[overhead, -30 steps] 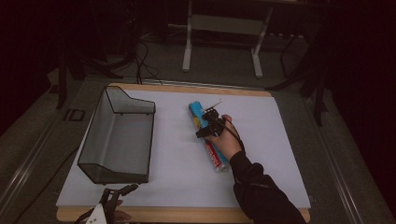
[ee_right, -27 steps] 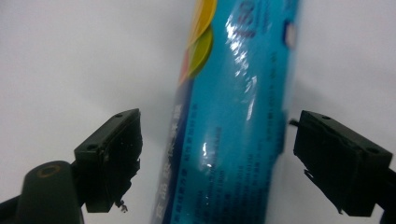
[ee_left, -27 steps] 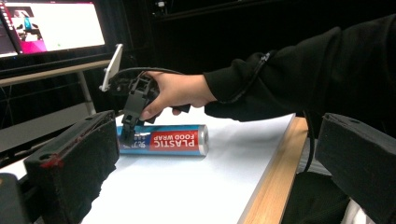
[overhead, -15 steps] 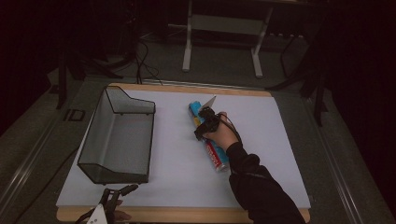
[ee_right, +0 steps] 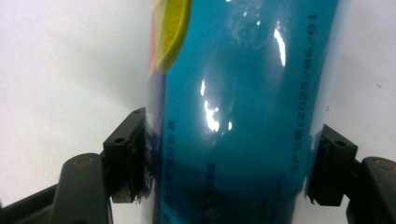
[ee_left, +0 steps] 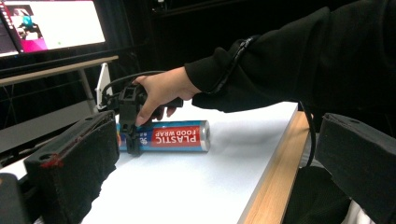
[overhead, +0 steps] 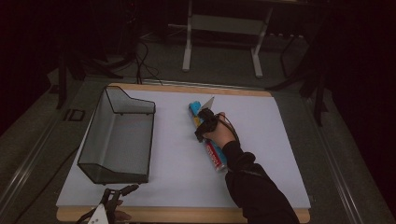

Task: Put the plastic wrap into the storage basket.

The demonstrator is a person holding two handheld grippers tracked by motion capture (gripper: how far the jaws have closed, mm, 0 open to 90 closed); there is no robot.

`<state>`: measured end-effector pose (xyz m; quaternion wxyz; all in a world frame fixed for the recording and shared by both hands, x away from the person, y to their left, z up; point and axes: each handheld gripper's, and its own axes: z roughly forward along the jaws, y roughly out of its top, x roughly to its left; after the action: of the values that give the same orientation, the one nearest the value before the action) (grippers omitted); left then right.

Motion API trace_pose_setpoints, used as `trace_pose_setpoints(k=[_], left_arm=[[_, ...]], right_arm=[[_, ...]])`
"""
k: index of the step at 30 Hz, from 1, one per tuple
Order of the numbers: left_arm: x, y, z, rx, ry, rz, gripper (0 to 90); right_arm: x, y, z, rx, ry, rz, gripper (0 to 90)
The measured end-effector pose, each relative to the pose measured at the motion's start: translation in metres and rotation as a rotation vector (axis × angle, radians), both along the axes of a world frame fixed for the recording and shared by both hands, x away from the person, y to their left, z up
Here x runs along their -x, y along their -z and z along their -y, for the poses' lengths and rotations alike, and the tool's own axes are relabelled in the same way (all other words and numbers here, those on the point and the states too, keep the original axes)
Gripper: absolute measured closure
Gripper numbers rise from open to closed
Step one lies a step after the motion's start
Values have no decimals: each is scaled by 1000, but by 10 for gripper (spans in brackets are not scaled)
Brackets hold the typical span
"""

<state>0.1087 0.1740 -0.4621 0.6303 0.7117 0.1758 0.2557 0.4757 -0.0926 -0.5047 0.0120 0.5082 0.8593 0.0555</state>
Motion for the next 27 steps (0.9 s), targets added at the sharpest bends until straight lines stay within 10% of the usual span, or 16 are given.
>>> trace_pose_setpoints(k=[10, 27], left_arm=[[0, 0, 0, -7, -6, 0, 6], [-1, 0, 0, -8, -8, -3, 6]], right_arm=[[-2, -2, -2, 29, 68, -14, 314], [1, -56, -4, -124, 96, 76, 315]])
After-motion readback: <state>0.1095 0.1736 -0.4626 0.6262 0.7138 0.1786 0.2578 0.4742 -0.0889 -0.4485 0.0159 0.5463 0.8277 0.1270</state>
